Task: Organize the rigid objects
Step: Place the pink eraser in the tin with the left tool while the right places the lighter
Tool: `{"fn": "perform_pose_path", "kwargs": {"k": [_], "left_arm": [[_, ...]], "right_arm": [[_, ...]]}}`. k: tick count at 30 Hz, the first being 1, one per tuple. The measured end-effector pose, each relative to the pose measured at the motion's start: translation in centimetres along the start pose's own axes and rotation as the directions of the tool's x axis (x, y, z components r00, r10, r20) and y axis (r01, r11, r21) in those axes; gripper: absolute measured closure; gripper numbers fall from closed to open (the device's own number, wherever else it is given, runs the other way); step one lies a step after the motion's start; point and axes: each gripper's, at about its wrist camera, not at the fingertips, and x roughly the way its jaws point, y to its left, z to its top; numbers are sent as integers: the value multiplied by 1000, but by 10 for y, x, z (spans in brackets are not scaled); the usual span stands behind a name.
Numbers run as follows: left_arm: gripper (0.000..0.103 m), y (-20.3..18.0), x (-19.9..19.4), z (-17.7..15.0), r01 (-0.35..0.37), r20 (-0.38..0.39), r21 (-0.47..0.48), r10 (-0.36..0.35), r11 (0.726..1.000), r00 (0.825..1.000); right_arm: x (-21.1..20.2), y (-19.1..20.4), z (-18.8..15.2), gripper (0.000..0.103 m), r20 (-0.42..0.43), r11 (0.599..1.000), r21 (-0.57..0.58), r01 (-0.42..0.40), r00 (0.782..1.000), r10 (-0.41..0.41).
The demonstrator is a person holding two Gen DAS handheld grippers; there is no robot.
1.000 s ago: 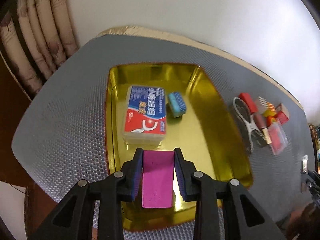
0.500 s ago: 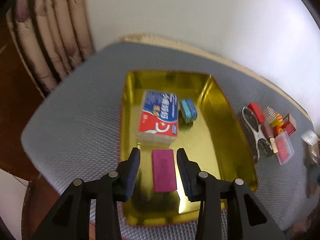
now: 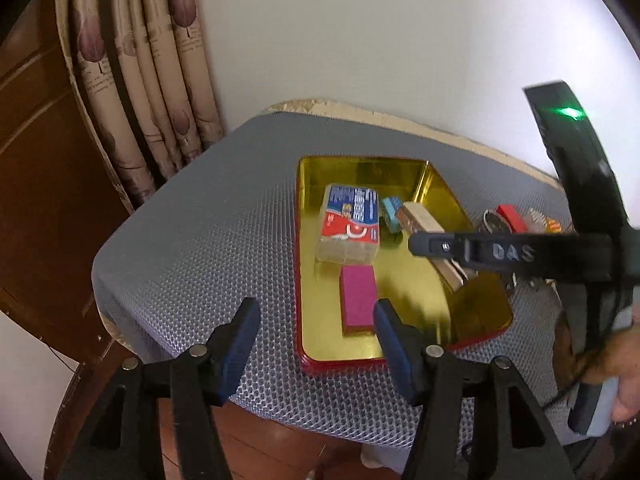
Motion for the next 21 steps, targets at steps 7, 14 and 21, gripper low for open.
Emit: {"fn": "perform_pose_path", "kwargs": {"k": [7, 14, 21], "left_arm": [[43, 0, 12, -4, -7, -52, 3, 7, 1000, 999], [43, -4, 19, -8, -19, -83, 31, 22, 999, 996], [43, -5, 21, -10, -23, -98, 46, 28, 999, 995]], "right_arm": [[23, -7, 10, 76, -46, 996, 31, 85, 995, -83], [34, -10, 31, 75, -33, 990, 47, 134, 991, -132], [-1, -7, 38, 47, 125, 992, 65, 109, 985, -117]]}}
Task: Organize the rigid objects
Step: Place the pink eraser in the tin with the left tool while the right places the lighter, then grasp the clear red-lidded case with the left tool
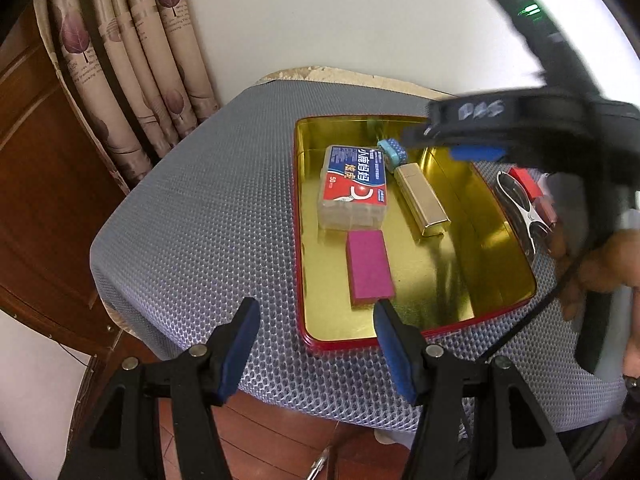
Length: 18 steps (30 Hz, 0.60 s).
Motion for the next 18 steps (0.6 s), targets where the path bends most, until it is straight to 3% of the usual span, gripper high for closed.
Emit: {"fn": "perform_pose_path", "kwargs": {"k": [4, 7, 9, 11, 12, 15, 17, 18], "left_arm": [[43, -1, 0, -1, -7, -6, 8, 7, 1000, 1000], [43, -3, 0, -1, -12, -6, 18, 12, 1000, 1000], [43, -5, -2, -2, -16, 0, 25, 16, 1000, 1000], [43, -6, -5, -2, -12, 5, 34, 12, 999, 1000], [43, -8, -7, -3, -8, 9, 39, 8, 999, 1000], [43, -16, -19, -3, 20, 35, 61, -22, 998, 999], [43, -24, -31, -3, 61, 57, 78, -66, 995, 996], [43, -29, -37, -3, 89, 65, 89, -95, 992, 993]], "right_arm": [[-44, 0, -14, 48, 140, 999, -37, 22, 990, -17], [-82, -6, -43, 43, 249, 989, -63, 136, 961, -116], [-102, -20, -67, 28, 300, 971, -60, 230, 932, -202], [-118, -38, -90, 25, 324, 940, -48, 337, 896, -305], [-128, -55, -108, 23, 326, 909, -42, 414, 866, -379], [-143, -108, -143, 21, 263, 836, 6, 549, 805, -531], [-158, -149, -164, 21, 204, 804, 69, 591, 780, -591], [-169, -174, -175, 21, 178, 775, 110, 623, 754, -632]]}}
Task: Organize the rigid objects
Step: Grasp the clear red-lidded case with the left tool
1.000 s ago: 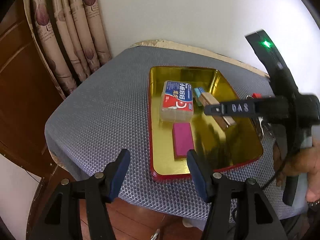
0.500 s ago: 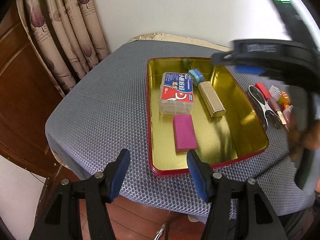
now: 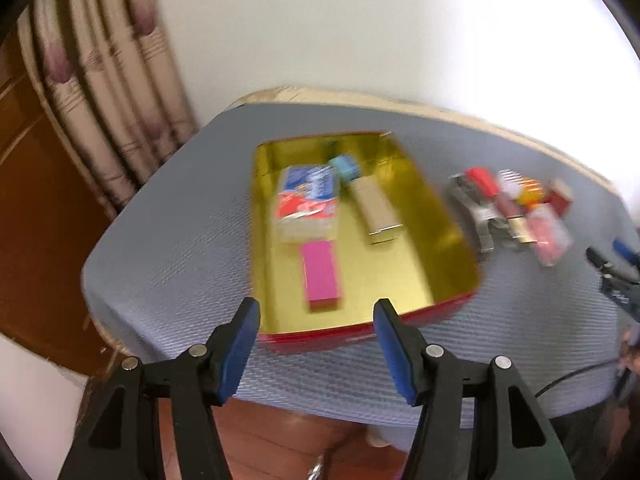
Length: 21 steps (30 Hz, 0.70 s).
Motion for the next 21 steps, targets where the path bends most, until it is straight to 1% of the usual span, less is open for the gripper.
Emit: {"fn": "perform_pose_path", "kwargs": {"k": [1, 2, 3, 4, 6, 7, 8, 10, 11, 12, 13, 15, 16, 18, 19, 21], "left_arm": [[42, -10, -6, 0, 36, 9, 18, -36, 999, 999], [41, -17, -9, 0, 56, 9, 39, -57, 998, 998], [41, -30, -12, 0, 86, 1, 72, -87, 994, 996], [40, -40, -13, 1, 117, -13, 95, -116, 989, 993], [40, -65, -11, 4, 184, -67, 124, -177, 975, 982], [40, -80, -9, 8, 233, -105, 133, -220, 963, 970], [40, -91, -6, 12, 277, -130, 130, -261, 952, 957], [40, -114, 3, 20, 362, -183, 96, -341, 927, 922], [40, -127, 9, 26, 395, -209, 77, -373, 915, 904], [40, -138, 16, 32, 424, -232, 61, -401, 904, 886], [40, -149, 23, 38, 441, -253, 41, -418, 896, 873], [40, -169, 40, 49, 453, -294, 5, -432, 891, 853], [40, -181, 52, 55, 452, -326, -24, -435, 891, 840], [40, -195, 68, 59, 448, -359, -72, -442, 891, 822], [40, -202, 78, 63, 446, -376, -101, -450, 889, 810], [40, -210, 91, 69, 434, -397, -140, -452, 890, 799]], "right_arm": [[3, -17, -6, 21, -10, 999, 16, 42, 999, -42], [8, -37, -12, 20, -28, 996, 23, 89, 996, -89], [13, -53, -18, 20, -46, 993, 24, 120, 992, -118], [17, -64, -21, 20, -57, 989, 26, 144, 988, -142], [26, -83, -26, 16, -87, 984, 33, 173, 982, -169], [30, -89, -27, 16, -102, 985, 46, 166, 982, -161], [31, -97, -27, 16, -113, 987, 77, 144, 984, -135], [33, -106, -25, 13, -108, 987, 119, 109, 989, -97], [35, -109, -25, 10, -109, 987, 128, 96, 991, -82], [36, -113, -25, 10, -115, 987, 142, 76, 992, -60], [37, -115, -26, 10, -116, 986, 152, 65, 992, -48], [34, -125, -27, 9, -97, 981, 190, 31, 995, -13], [32, -131, -28, 9, -82, 977, 211, 11, 997, 6], [29, -141, -29, 8, -56, 968, 250, -23, 998, 38], [28, -144, -29, 8, -49, 965, 259, -32, 998, 46], [27, -149, -29, 8, -36, 962, 267, -47, 998, 59]]}}
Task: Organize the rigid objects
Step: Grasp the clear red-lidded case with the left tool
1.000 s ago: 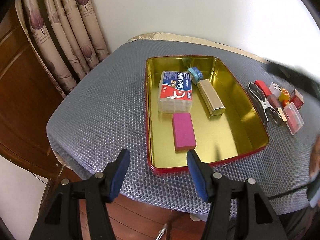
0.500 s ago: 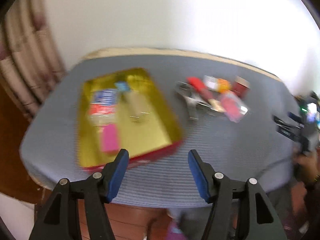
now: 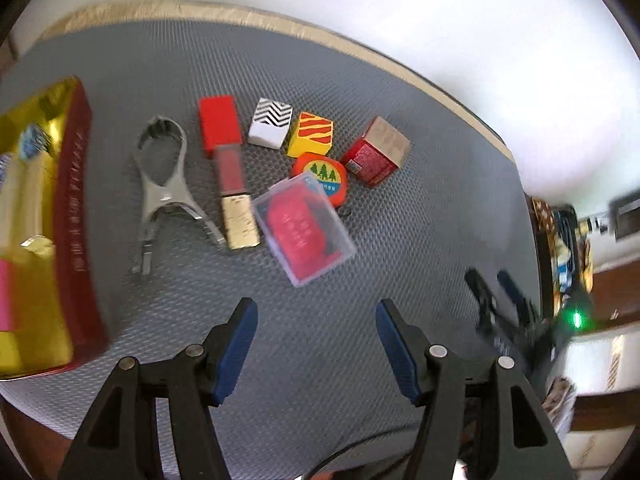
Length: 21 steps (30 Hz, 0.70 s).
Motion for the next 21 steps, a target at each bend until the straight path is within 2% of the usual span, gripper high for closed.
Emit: {"fn": "perform_pose_path", "kwargs": {"k": [5, 8, 21], "left_arm": [[40, 1, 21, 20, -4, -17, -104, 3, 995, 1000], [40, -1, 32, 27, -10, -43, -128, 4, 992, 999], [40, -2, 59, 45, -59, -55, -187, 50, 980, 997]], "right_arm": [[-3, 0, 1, 8, -3, 999, -12, -42, 999, 42], [-9, 14, -8, 8, -5, 998, -19, -59, 998, 59], [-12, 21, -18, 8, -10, 995, -26, -99, 995, 99]]}}
